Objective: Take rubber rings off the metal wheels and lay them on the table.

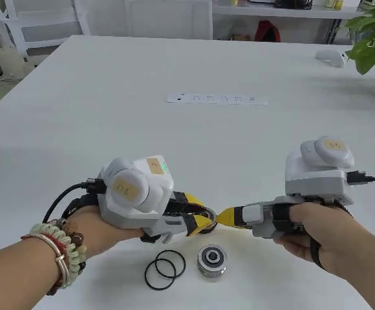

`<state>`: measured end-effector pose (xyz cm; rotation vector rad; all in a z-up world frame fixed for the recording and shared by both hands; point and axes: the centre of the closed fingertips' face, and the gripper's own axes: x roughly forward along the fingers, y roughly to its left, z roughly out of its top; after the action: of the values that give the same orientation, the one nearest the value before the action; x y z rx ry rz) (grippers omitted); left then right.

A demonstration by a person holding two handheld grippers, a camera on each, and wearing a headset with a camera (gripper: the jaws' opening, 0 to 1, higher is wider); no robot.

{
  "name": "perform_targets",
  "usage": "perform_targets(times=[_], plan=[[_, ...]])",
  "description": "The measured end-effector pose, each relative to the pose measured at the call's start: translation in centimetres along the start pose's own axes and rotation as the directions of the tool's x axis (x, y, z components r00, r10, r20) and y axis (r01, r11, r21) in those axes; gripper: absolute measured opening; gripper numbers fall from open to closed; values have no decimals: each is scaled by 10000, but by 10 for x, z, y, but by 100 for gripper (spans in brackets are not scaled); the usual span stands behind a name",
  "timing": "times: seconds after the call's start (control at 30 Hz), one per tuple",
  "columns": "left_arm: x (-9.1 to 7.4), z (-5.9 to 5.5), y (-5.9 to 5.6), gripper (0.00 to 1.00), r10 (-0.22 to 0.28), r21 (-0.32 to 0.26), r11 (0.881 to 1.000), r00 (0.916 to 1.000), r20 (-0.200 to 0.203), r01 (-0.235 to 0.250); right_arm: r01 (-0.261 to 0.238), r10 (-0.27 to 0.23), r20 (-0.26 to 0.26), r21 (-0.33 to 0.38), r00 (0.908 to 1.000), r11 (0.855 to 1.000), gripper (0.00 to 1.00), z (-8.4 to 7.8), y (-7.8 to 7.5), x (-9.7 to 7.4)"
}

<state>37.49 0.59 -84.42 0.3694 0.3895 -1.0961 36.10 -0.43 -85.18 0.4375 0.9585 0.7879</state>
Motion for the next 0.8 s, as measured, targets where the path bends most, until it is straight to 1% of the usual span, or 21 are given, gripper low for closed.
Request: perform_targets(times=[0.13,0.17,0.23,0.27,0.33,0.37,0.4,0.43,0.53,0.67,0.8], plan=[[-1,-2,4,20,87,-497,9987,10000,-27,-88,-1,1,-1,-14,10000,10000,0,-1,1,0],[-2,-3,4,20,91,-507,9987,9999,-54,-94,-5,5,0,-11,10000,10000,0,-1,2,0],[-2,-4,2,19,3,-696,9976,10000,-57,-7,-7,7,5,-9,10000,10000,0,-1,1,0],[-2,-3,2,19,14,-706,9975,10000,9,-13,-10,10,10,-8,10000,10000,0,-1,1,0],[-2,-3,1,18,23,-643,9979,10000,-29,-24,-16,16,26,-6,10000,10000,0,-1,2,0],[-2,-2,1,17,-7,-657,9978,10000,-22,5,-28,28,40,5,10000,10000,0,-1,2,0],[-1,-4,-2,14,-121,-693,9975,9999,-103,113,-42,41,56,17,10000,10000,0,-1,2,0],[-1,-1,0,14,13,-641,9979,10000,14,-12,-53,53,58,42,10000,10000,0,-1,3,0],[-3,-2,-2,14,-20,-713,9975,10000,-14,19,-135,133,104,178,9999,9997,0,-1,4,1],[-3,-2,-2,14,-15,-749,9972,10000,-7,14,-225,218,173,387,9996,9990,0,0,5,1],[-4,-2,-2,14,-2,-907,9959,10000,0,2,-325,312,261,518,9992,9981,0,2,5,2]])
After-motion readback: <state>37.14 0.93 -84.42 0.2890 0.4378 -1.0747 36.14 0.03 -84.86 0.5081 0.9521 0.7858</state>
